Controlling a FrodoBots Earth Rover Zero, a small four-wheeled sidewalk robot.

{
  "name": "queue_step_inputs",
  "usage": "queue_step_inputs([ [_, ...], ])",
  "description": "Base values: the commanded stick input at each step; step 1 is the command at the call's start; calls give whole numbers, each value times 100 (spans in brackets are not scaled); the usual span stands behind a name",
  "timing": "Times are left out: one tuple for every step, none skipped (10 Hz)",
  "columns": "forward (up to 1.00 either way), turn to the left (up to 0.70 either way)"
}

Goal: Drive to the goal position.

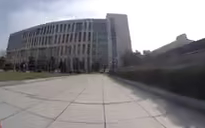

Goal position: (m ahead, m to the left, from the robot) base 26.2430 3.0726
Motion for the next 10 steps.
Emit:
queue_step_inputs([
  [100,0],
  [100,0],
  [100,0],
  [100,0],
  [100,0],
  [100,0],
  [100,0],
  [100,0],
  [100,0],
  [100,0],
])
